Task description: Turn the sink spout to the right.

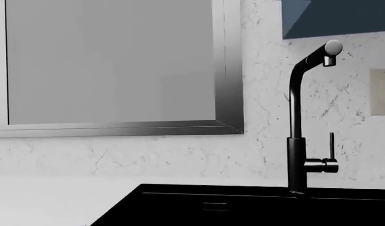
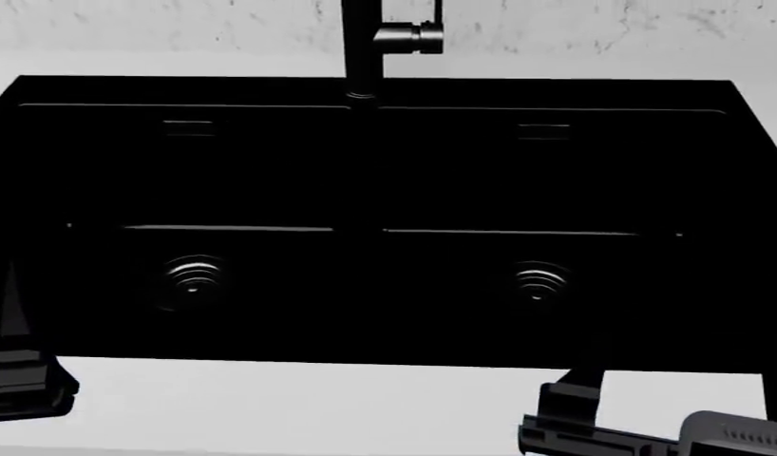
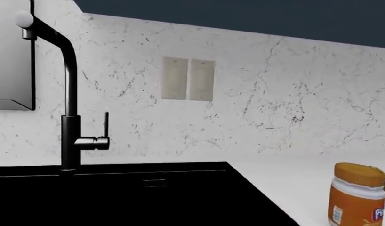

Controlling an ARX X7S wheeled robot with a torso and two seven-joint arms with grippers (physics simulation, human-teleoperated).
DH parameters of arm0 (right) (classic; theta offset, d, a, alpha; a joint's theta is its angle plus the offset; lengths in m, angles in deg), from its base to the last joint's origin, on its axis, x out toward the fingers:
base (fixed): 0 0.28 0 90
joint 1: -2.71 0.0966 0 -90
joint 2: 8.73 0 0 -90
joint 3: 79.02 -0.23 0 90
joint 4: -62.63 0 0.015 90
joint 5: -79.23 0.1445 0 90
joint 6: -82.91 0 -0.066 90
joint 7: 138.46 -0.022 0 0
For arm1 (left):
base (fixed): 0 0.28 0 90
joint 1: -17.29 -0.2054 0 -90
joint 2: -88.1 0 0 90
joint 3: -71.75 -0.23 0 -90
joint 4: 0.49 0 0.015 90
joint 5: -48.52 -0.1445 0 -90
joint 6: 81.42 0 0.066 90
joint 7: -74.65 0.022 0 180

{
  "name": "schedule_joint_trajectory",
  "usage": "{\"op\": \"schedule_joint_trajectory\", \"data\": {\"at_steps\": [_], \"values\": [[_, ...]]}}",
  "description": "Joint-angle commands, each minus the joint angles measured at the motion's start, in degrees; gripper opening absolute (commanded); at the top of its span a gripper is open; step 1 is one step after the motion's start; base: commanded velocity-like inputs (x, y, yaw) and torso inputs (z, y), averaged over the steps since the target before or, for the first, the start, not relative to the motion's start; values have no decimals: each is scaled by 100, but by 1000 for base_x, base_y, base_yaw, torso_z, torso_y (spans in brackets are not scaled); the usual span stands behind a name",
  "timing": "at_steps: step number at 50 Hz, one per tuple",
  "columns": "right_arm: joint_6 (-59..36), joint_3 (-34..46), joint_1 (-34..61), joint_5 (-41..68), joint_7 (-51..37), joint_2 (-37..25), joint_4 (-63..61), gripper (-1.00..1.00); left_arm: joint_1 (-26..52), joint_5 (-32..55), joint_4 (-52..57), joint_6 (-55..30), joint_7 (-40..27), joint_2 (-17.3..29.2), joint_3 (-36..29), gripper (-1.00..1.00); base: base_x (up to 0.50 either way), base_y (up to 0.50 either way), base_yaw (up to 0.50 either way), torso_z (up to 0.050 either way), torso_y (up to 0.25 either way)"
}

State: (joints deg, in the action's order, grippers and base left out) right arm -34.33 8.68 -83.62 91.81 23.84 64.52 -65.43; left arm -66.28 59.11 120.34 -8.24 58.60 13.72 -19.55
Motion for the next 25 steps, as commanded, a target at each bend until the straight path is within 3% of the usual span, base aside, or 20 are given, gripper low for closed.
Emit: {"op": "schedule_joint_trajectory", "data": {"at_steps": [1, 25], "values": [[1, 1, -12, 26, -21, -30, -19, 100, 4, 26, 1, -5, -27, 26, -16, 100, 176, 176, 0, 0, 0], [49, 48, -18, 58, -56, -68, 15, 100, -10, 56, -38, 42, -77, 77, -53, 100, 183, 172, 0, 0, 0]]}}
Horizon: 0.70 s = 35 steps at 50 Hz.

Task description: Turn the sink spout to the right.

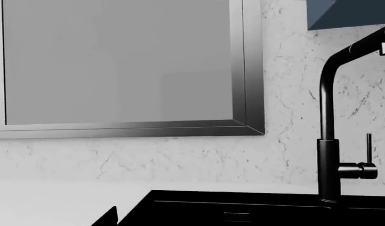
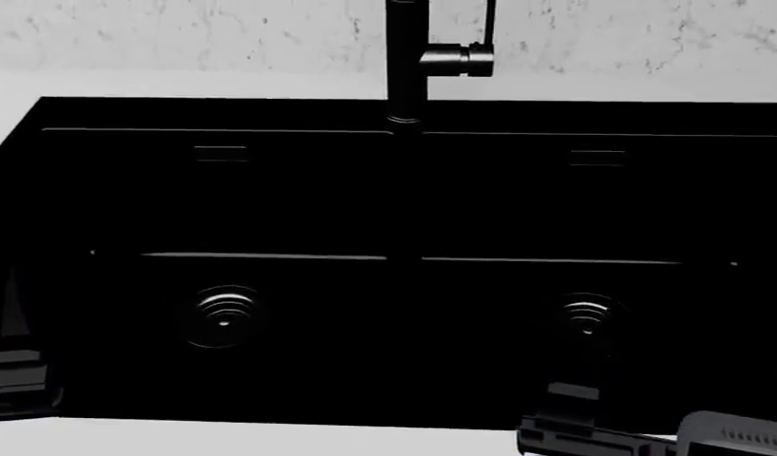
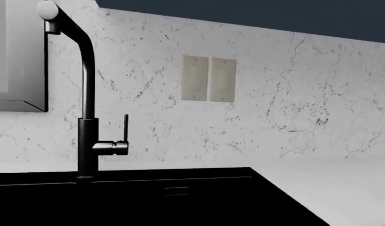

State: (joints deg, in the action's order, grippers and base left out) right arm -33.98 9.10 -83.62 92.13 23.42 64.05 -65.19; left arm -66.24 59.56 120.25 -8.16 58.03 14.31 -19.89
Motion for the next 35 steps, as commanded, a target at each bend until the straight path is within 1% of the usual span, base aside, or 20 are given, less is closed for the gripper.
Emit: {"op": "schedule_joint_trajectory", "data": {"at_steps": [1, 13, 35], "values": [[20, -5, -21, 34, -15, -23, -6, 100, -12, 7, -4, 6, -31, 21, -28, 100, 227, 145, 0, 0, 0], [36, -4, -38, 52, -52, -36, -23, 100, -15, 57, -19, 28, -41, 38, -39, 100, 230, 112, 0, 0, 0], [32, 20, -31, 82, -100, -74, 24, 100, 39, 121, -58, 18, -66, 64, -97, 100, 213, 39, 0, 0, 1]]}}
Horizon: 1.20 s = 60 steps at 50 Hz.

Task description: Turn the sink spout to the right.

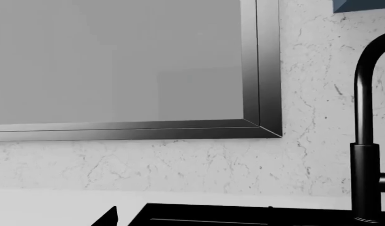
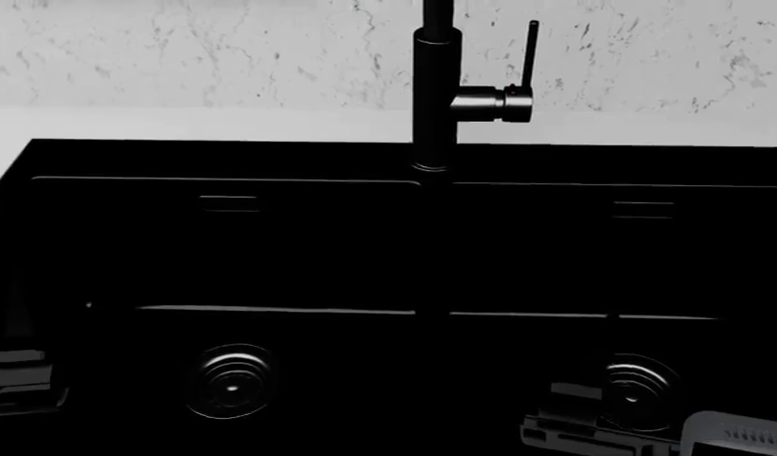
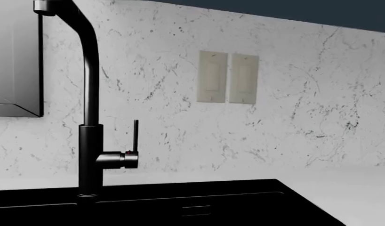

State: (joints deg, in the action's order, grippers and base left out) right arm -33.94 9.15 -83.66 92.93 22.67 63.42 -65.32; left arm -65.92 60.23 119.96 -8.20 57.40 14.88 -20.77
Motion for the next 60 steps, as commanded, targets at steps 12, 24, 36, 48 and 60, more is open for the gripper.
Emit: {"op": "schedule_joint_trajectory", "data": {"at_steps": [12, 24, 36, 48, 60], "values": [[37, 73, -35, -7, -58, -18, 17, 100, -49, 86, -38, 64, -23, 16, -26, 100, 92, 30, 0, 0, 0], [-284, 127, 101, 58, -119, -75, -142, 100, -38, 99, -72, 92, -41, 29, -58, 100, 0, 0, 0, 0, 0], [-1868, 248, 1203, 411, -395, -80, -878, 100, -18, 135, -26, 49, -59, 52, -94, 100, 0, 0, 0, 0, 0], [-2805, 540, 2366, 655, -452, -35, -944, 100, -40, 148, -30, 58, -80, 72, -124, 100, 0, 0, 0, 0, 0], [-3270, 798, 3193, 830, -442, 116, -793, 100, -2, 145, -8, 8, -122, 73, -188, 100, 0, 0, 0, 0, 0]]}}
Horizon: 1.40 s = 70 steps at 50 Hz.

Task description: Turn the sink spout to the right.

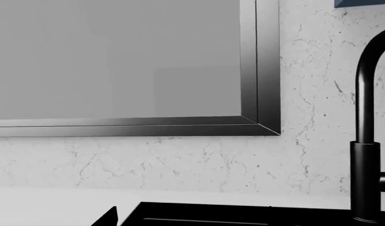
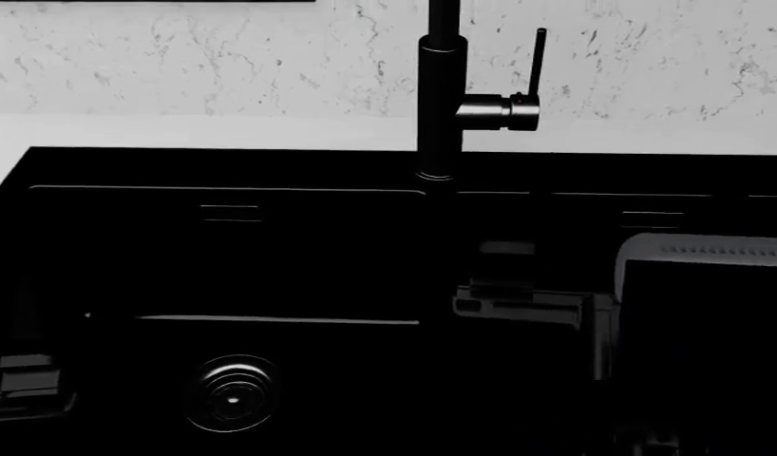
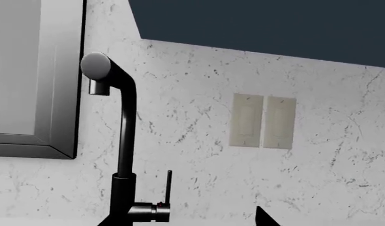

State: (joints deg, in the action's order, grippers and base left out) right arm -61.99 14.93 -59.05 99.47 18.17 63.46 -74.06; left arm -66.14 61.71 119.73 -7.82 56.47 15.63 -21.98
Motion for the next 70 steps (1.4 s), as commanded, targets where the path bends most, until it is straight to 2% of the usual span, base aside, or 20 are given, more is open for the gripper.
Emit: {"op": "schedule_joint_trajectory", "data": {"at_steps": [1, 11, 27, 28, 39, 70], "values": [[-462, 212, 749, 189, 14, 120, 95, 100, 19, -5, 18, -31, -27, 3, -74, 100, 0, 0, 0, 0, 0], [-809, 258, 1329, 376, 21, 242, 119, 100, 54, 9, 35, -72, -54, 21, -99, 100, 0, 0, 0, 0, 0], [-800, 266, 1335, 420, -16, 221, 124, 100, 57, 29, 32, -63, -80, 45, -118, 100, 0, 0, 0, 0, 0], [-761, 363, 1403, 359, -13, 176, 182, 100, 76, -148, -26, -160, -159, 62, -215, 100, 0, 0, 0, 0, 0], [-108, 792, 2112, 51, 219, 159, 1124, 100, -54, 160, 24, 152, 34, 63, -139, 100, 0, 0, 0, 0, 0], [1098, 868, 2302, 35, 367, 679, 2354, 100, -94, 199, 58, 145, -69, 113, -140, 100, 0, 0, 0, 0, 0]]}}
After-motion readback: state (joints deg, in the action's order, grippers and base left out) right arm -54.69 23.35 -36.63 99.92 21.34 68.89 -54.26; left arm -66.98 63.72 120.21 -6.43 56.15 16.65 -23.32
